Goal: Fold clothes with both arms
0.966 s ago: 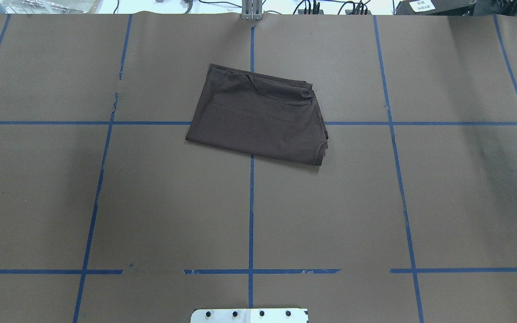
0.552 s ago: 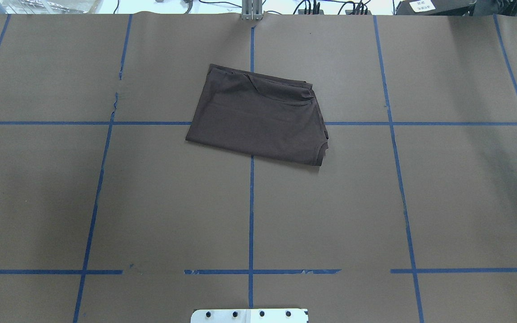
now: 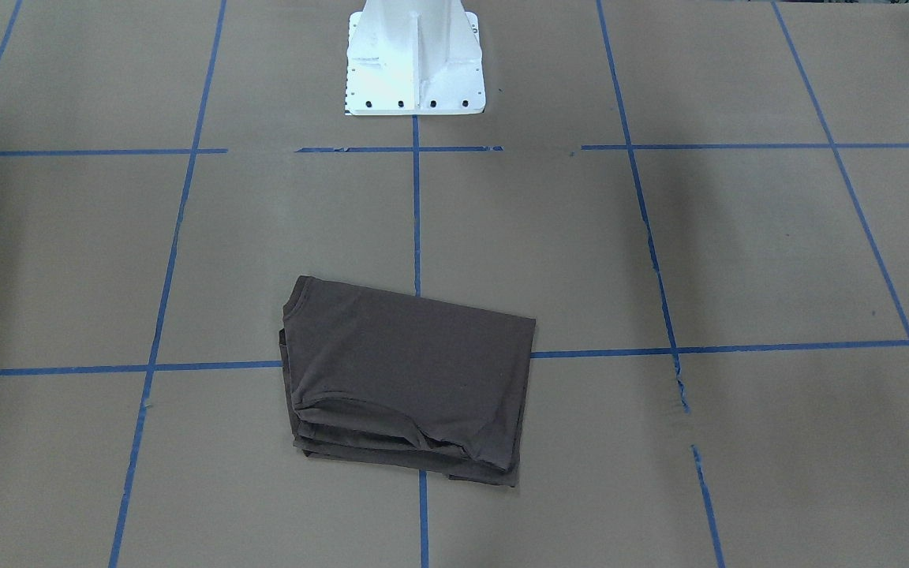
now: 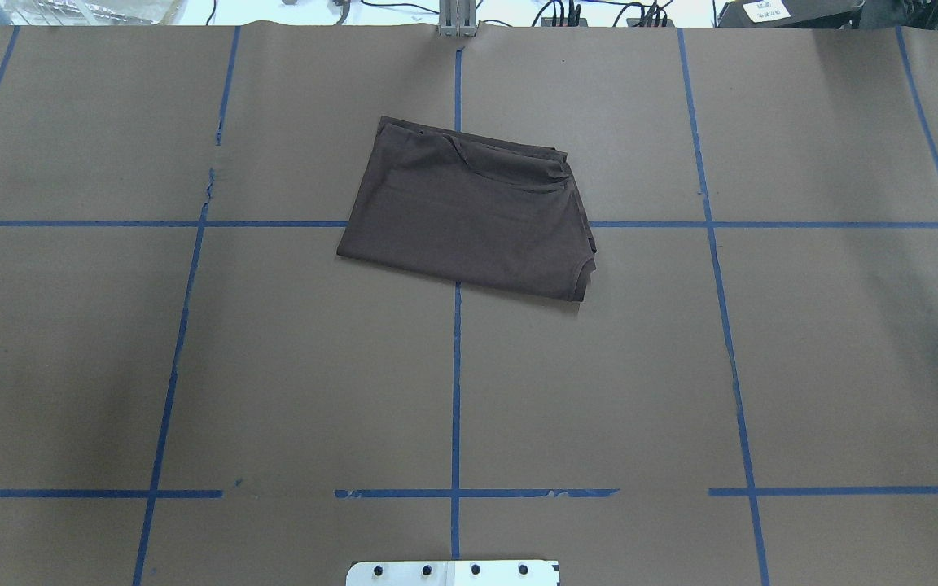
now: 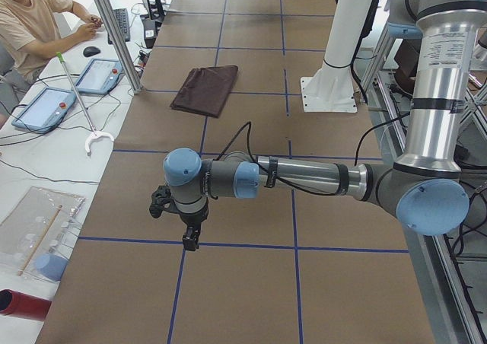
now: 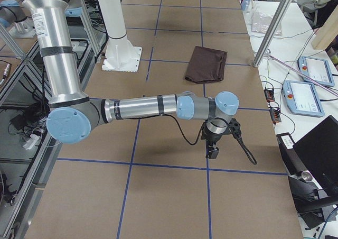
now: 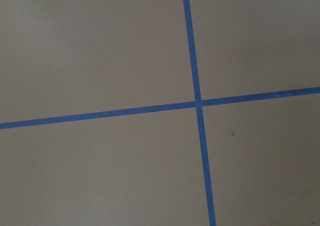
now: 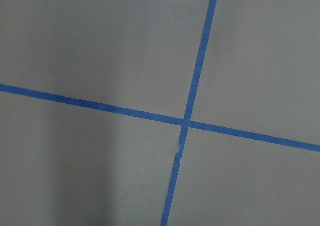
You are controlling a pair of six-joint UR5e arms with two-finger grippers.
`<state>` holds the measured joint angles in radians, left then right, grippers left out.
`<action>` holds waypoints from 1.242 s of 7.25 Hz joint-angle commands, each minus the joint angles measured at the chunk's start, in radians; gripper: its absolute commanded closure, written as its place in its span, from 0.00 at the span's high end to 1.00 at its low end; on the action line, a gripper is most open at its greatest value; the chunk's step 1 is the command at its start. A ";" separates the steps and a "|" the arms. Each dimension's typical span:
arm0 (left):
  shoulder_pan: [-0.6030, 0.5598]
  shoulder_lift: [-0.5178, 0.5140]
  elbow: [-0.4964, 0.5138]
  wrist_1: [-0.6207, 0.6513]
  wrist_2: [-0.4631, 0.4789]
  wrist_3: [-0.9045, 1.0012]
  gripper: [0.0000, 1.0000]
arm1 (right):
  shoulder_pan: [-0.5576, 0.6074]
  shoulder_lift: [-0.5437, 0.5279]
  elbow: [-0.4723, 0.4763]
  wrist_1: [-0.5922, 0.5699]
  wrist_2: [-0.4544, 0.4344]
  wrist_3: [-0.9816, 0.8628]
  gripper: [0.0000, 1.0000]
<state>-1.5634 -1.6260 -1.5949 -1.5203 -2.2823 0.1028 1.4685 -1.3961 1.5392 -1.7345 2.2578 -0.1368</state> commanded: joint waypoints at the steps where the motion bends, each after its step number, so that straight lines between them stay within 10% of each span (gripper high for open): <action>1: 0.028 0.005 0.003 -0.015 0.000 0.001 1.00 | -0.028 -0.011 0.007 -0.002 0.009 -0.001 1.00; 3: 0.029 -0.026 0.000 -0.035 0.003 -0.005 1.00 | -0.027 -0.024 0.006 0.000 0.132 -0.012 1.00; 9: 0.029 -0.017 0.004 0.089 0.003 0.005 1.00 | -0.034 -0.027 0.009 0.003 0.134 -0.001 1.00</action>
<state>-1.5340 -1.6453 -1.5947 -1.4788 -2.2794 0.1071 1.4360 -1.4234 1.5508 -1.7317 2.3926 -0.1381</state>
